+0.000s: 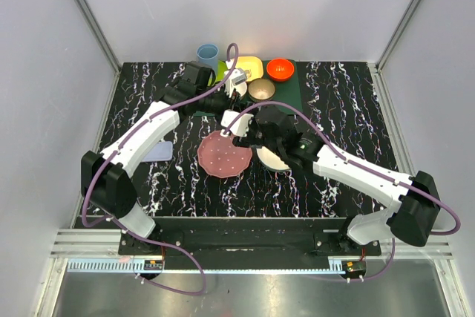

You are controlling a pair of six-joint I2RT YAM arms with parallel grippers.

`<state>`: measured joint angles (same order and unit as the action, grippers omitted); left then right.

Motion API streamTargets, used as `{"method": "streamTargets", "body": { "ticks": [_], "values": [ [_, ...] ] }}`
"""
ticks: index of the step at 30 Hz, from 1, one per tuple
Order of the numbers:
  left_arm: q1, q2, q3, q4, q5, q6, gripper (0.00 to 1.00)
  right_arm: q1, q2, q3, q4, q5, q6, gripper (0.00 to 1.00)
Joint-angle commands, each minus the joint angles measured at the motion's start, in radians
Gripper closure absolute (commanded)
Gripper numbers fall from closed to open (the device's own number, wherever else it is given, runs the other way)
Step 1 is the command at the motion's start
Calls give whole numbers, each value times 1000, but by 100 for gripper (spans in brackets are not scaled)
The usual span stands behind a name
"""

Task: Take the phone out of the phone case
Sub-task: Pick up the phone at the center of the board.

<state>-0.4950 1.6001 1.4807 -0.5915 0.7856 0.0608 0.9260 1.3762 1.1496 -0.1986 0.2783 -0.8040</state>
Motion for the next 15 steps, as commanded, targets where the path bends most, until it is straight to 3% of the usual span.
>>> {"method": "streamTargets", "body": {
  "ticks": [1, 2, 6, 12, 15],
  "values": [
    [-2, -12, 33, 22, -11, 47, 100, 11, -16, 64, 56, 13, 6, 80],
    [-2, -14, 35, 22, -19, 53, 100, 11, -16, 70, 48, 13, 11, 58],
    [-2, -32, 35, 15, -32, 63, 100, 11, -38, 105, -47, -17, 40, 27],
    [12, -72, 30, 15, -29, 71, 100, -30, -104, 172, -203, -198, 142, 0],
    [27, -91, 24, 31, -20, 63, 100, -75, -147, 214, -283, -342, 207, 0]
  ]
}}
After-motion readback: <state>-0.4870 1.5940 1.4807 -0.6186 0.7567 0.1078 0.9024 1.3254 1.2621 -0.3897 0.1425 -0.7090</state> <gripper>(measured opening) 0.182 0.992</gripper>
